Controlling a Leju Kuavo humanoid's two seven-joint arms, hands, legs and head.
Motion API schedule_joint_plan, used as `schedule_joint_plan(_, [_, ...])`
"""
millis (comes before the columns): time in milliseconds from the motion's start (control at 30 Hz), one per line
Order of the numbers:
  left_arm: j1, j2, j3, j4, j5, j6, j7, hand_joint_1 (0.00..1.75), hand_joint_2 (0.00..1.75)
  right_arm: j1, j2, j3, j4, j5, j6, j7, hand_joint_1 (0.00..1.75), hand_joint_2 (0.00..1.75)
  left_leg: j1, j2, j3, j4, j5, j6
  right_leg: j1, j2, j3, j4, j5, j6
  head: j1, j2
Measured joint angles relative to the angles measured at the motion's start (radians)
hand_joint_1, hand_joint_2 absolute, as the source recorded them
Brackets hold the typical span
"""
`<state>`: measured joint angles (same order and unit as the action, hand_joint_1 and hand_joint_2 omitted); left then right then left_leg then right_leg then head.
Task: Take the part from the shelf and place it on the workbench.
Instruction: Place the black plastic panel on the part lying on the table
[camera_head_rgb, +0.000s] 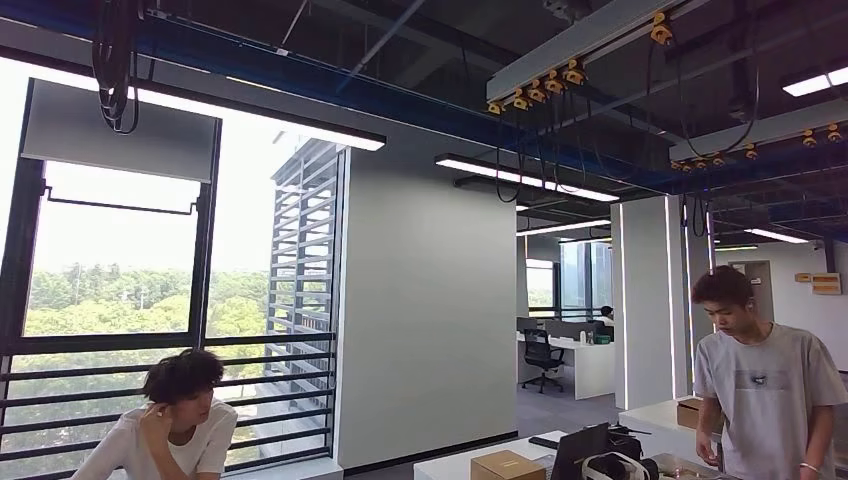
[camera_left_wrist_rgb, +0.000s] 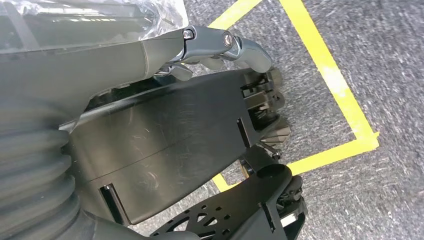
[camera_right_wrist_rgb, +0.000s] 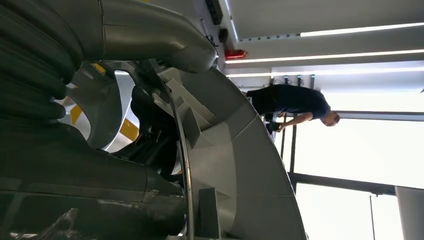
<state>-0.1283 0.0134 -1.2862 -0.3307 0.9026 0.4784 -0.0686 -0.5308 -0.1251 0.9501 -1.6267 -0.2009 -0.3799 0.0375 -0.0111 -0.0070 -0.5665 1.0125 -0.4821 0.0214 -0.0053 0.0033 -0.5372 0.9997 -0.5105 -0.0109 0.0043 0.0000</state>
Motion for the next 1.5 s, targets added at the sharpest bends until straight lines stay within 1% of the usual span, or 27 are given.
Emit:
schedule_joint_plan(133, [-0.002, -0.006, -0.008, 0.0, -0.003, -0.012, 0.001, 0.0, 1.75, -0.082, 0.022, 0.033, 0.105, 0.037, 0.003, 0.068, 1.75, 1.75, 0.0, 0.0, 0.0, -0.001, 0.001, -0.001, 0.0, 0.0, 0.0, 0.0, 0.0, 0.0, 0.0, 0.0])
schedule_joint_plan(333, [-0.004, -0.009, -0.013, 0.003, 0.002, -0.037, 0.021, 0.0, 1.75, -0.162, 0.053, 0.086, 0.258, 0.092, 0.032, 0.138, 1.75, 1.75, 0.0, -0.001, 0.0, -0.003, 0.001, -0.001, 0.0, -0.001, -0.001, 0.0, 0.0, 0.0, 0.0, 0.0])
schedule_joint_plan(500, [-0.004, -0.01, -0.013, 0.009, 0.015, -0.06, 0.047, 0.0, 1.75, -0.22, 0.073, 0.15, 0.392, 0.219, 0.09, 0.251, 1.75, 1.75, 0.0, -0.001, -0.001, -0.003, 0.001, -0.001, 0.0, -0.001, -0.002, 0.0, 0.0, 0.0, 0.0, 0.0])
schedule_joint_plan(600, [-0.006, -0.011, -0.012, 0.012, 0.023, -0.066, 0.053, 0.0, 1.75, -0.252, 0.09, 0.193, 0.472, 0.306, 0.144, 0.312, 1.75, 1.75, 0.0, -0.001, -0.001, -0.003, 0.001, -0.001, 0.0, -0.001, -0.002, 0.0, 0.0, 0.0, 0.0, 0.0])
schedule_joint_plan(667, [-0.009, -0.013, -0.011, 0.016, 0.031, -0.07, 0.057, 0.0, 1.75, -0.266, 0.104, 0.221, 0.523, 0.365, 0.184, 0.339, 1.75, 1.75, 0.0, -0.001, -0.001, -0.003, 0.001, -0.001, 0.0, -0.001, -0.002, 0.0, 0.0, 0.0, 0.0, 0.0])
schedule_joint_plan(800, [-0.014, -0.018, -0.009, 0.024, 0.042, -0.075, 0.063, 0.0, 1.75, -0.283, 0.132, 0.27, 0.617, 0.45, 0.24, 0.353, 1.75, 1.75, 0.0, -0.001, -0.001, -0.003, 0.001, -0.001, 0.0, -0.001, -0.002, 0.0, 0.0, 0.0, 0.0, 0.0])
schedule_joint_plan(1000, [-0.018, -0.023, -0.004, 0.031, 0.054, -0.078, 0.066, 0.0, 1.75, -0.301, 0.159, 0.317, 0.702, 0.505, 0.273, 0.352, 1.75, 1.75, 0.0, -0.001, 0.0, -0.003, 0.001, -0.001, 0.0, -0.001, -0.001, 0.0, 0.0, 0.0, 0.0, 0.0])
schedule_joint_plan(1167, [-0.018, -0.025, 0.0, 0.033, 0.056, -0.083, 0.068, 0.0, 1.75, -0.304, 0.171, 0.344, 0.747, 0.547, 0.306, 0.352, 1.75, 1.75, 0.0, -0.001, 0.001, -0.003, 0.001, -0.001, 0.0, -0.001, 0.0, 0.0, 0.0, 0.0, 0.0, 0.0])
schedule_joint_plan(1367, [-0.018, -0.027, 0.005, 0.035, 0.059, -0.095, 0.066, 0.0, 1.75, -0.305, 0.179, 0.398, 0.791, 0.67, 0.381, 0.36, 1.75, 1.75, 0.0, -0.001, 0.001, -0.003, 0.001, -0.001, 0.0, -0.001, 0.0, 0.0, 0.0, 0.0, 0.0, 0.0])
schedule_joint_plan(1500, [-0.018, -0.028, 0.007, 0.038, 0.066, -0.1, 0.06, 0.0, 1.75, -0.309, 0.182, 0.428, 0.812, 0.747, 0.405, 0.381, 1.75, 1.75, 0.0, 0.0, 0.001, -0.003, 0.001, -0.001, 0.0, -0.001, 0.0, 0.0, 0.0, 0.0, 0.0, 0.0])
